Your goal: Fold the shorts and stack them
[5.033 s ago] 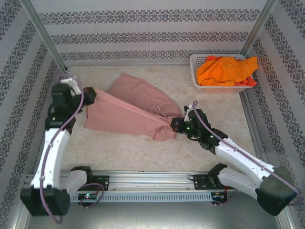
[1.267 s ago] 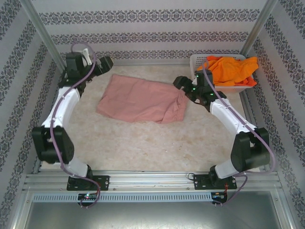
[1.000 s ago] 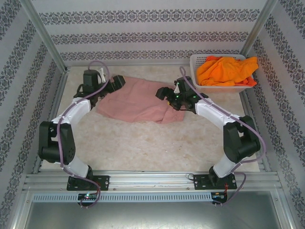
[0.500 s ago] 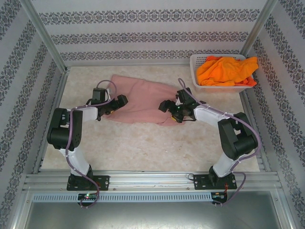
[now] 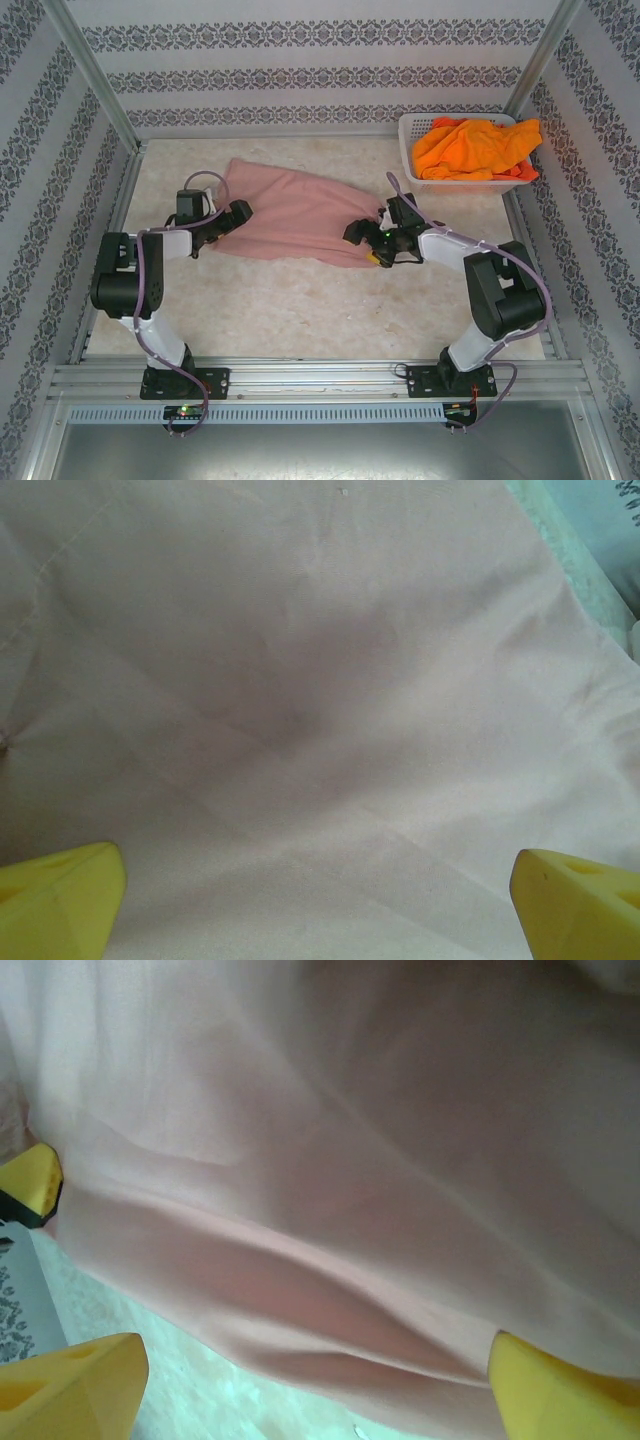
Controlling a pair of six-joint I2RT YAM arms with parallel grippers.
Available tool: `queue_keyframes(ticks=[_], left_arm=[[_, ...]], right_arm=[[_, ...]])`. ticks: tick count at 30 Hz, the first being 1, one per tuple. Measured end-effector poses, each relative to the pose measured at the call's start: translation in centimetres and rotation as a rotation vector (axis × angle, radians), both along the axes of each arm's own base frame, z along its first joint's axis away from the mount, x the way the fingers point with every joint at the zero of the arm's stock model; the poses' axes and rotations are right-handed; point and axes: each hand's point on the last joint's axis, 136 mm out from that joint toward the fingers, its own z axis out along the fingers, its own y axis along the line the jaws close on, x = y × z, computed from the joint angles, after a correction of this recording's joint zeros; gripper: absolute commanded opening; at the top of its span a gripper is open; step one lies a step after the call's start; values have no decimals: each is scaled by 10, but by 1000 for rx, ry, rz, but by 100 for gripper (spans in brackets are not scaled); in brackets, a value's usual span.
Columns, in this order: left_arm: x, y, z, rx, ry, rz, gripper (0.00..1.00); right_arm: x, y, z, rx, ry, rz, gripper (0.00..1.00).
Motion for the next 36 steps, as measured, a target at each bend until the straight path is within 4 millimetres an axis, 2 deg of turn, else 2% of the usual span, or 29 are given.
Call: queue_keyframes(ticks=[4,8,11,15,18,20,23,26,29,33,36], left_arm=[[-1,20,2,-2,-1,45,99],[-6,26,13,-22,-4,61,100],[-10,20,46,-34,-62,39,100],[-15,2,109,-35,-192,-12,100],[-19,-15,142,-38,-269,-57,100],[-21,-22,145,-42,-277,-78,100],[-26,-27,129,-48,-238,-90,100],[-34,-26,94,-51,-153,-83,100],[-43,-23,52,-41,-48,-62,100],[-50,-16,15,-15,41,-32,100],[-51,-13,-3,-9,71,-19,100]], right_arm=[[-5,-6,4,11,10,-1,90],[-9,-5,30,29,-45,13,91],[-3,-6,73,39,-168,21,92],[25,-2,138,45,-353,30,92],[53,4,163,52,-415,32,91],[71,10,162,56,-408,36,91],[97,19,135,56,-343,45,91],[111,26,98,51,-254,50,91],[123,28,71,39,-197,47,91],[139,24,52,32,-163,29,92],[150,18,40,27,-144,6,94]])
